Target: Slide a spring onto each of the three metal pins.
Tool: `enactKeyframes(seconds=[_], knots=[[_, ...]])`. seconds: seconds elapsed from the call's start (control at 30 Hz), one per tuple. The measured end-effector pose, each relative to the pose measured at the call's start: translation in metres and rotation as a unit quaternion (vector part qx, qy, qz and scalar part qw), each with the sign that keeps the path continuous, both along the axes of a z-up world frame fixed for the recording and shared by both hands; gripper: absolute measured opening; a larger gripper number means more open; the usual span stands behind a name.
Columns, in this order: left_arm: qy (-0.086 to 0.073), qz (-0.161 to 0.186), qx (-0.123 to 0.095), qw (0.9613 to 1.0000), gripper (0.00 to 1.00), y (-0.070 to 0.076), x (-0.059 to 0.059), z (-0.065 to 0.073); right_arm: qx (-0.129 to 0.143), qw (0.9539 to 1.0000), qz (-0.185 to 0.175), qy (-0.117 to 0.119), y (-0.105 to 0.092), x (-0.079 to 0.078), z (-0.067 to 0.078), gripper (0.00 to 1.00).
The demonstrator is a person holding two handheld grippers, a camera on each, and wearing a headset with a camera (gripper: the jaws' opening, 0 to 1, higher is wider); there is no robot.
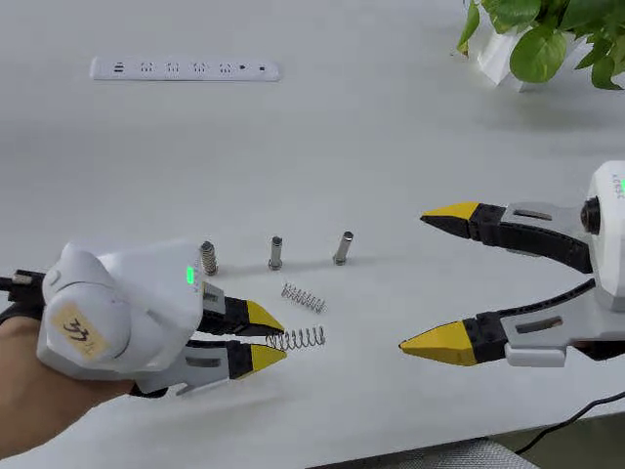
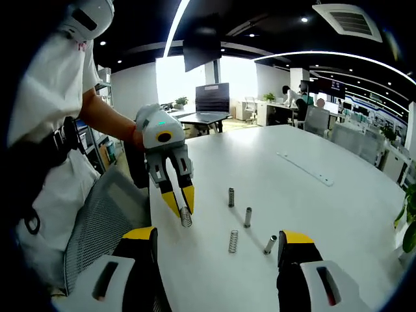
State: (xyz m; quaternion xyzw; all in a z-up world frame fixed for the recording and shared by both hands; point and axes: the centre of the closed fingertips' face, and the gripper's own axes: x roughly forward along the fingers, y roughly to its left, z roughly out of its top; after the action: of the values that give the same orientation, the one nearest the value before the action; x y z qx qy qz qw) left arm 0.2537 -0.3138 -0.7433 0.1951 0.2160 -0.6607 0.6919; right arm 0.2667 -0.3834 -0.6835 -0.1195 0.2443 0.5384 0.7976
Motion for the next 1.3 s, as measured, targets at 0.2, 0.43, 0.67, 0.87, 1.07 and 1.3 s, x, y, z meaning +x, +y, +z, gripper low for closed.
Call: enactKeyframes(seconds=[0.2,0.43,0.67,0.87,1.07,1.3], knots=[[-0.005,0.014,-0.020,0.9997,0.06,0.000,0.004,0.016,-0.002,0.9992,0.040,0.010,0.026,-0.008,-0.002,0.60],[-0.013,0.021,-0.042,0.9988,0.06,-0.002,0.004,0.036,0.004,0.9969,0.077,0.014,0.052,-0.008,0.005,0.41],[-0.016,0.038,-0.067,0.9969,0.06,0.000,0.008,0.052,0.019,0.9957,0.089,0.012,0.064,-0.004,0.017,0.33],[-0.015,0.048,-0.079,0.9956,0.06,0.003,0.010,0.057,0.017,0.9947,0.100,0.014,0.068,-0.006,0.016,0.23],[-0.013,0.050,-0.086,0.9949,0.06,0.004,0.010,0.059,0.017,0.9942,0.105,0.019,0.070,-0.008,0.014,0.16],[-0.009,0.051,-0.094,0.9942,0.06,0.003,0.009,0.061,0.020,0.9938,0.108,0.017,0.071,-0.008,0.017,0.07]])
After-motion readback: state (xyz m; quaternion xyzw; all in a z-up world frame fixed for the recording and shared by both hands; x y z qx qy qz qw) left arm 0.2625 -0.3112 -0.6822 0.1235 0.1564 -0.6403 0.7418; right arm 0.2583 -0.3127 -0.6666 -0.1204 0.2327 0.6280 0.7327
